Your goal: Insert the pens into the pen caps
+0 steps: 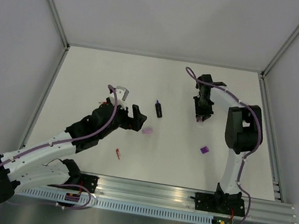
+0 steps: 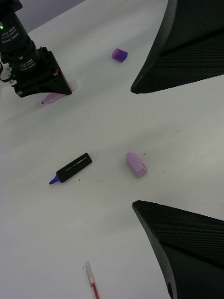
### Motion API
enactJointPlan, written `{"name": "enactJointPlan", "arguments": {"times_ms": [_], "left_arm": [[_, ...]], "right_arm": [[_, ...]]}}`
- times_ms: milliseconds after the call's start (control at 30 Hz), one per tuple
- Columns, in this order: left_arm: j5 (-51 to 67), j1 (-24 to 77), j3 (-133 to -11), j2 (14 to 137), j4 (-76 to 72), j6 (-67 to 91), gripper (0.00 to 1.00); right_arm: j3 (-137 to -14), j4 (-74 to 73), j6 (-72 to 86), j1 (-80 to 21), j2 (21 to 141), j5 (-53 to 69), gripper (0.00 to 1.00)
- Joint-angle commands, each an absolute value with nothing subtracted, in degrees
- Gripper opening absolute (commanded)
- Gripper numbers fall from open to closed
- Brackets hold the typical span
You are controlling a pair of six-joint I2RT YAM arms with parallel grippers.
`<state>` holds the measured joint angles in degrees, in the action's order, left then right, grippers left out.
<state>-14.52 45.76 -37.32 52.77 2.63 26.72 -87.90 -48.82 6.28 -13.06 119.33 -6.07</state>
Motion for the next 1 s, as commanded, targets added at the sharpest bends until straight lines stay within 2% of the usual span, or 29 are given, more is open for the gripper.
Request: {"name": "enactJointPlan", "arguments": {"times_ms": [0, 233, 367, 533, 767, 967], "left_arm": [[-14.5, 45.8, -37.4, 54.0, 0.3, 28.6, 1.0], [-9.9, 45.1, -38.2, 53.7, 0.7, 30.7, 0.97], [-10.3, 43.6, -40.0, 53.3, 3.2, 35.9, 0.93], [-4.3, 42.5, -43.5, 56.9, 2.8, 38.1, 0.91], [1.6, 42.5, -44.1, 60.9, -4.4, 40.8, 0.86], [5.5, 42.5, -41.9, 62.0, -10.3, 41.0, 0.84]], "right_arm": [[-87.0, -43.3, 11.4, -15.2, 115.1, -6.0, 0.0], [-71.2, -29.7, 15.2, -23.4, 96.4, -0.2, 0.0], [-61.2, -22.2, 18.8, -32.8, 85.3, -1.1, 0.0], [-51.3, -12.9, 23.5, -43.7, 71.8, -2.7, 0.0], [-48.3, -9.1, 25.8, -53.2, 65.1, -7.5, 0.0], [-47.9, -8.5, 25.3, -54.7, 63.9, -9.5, 0.0]]}}
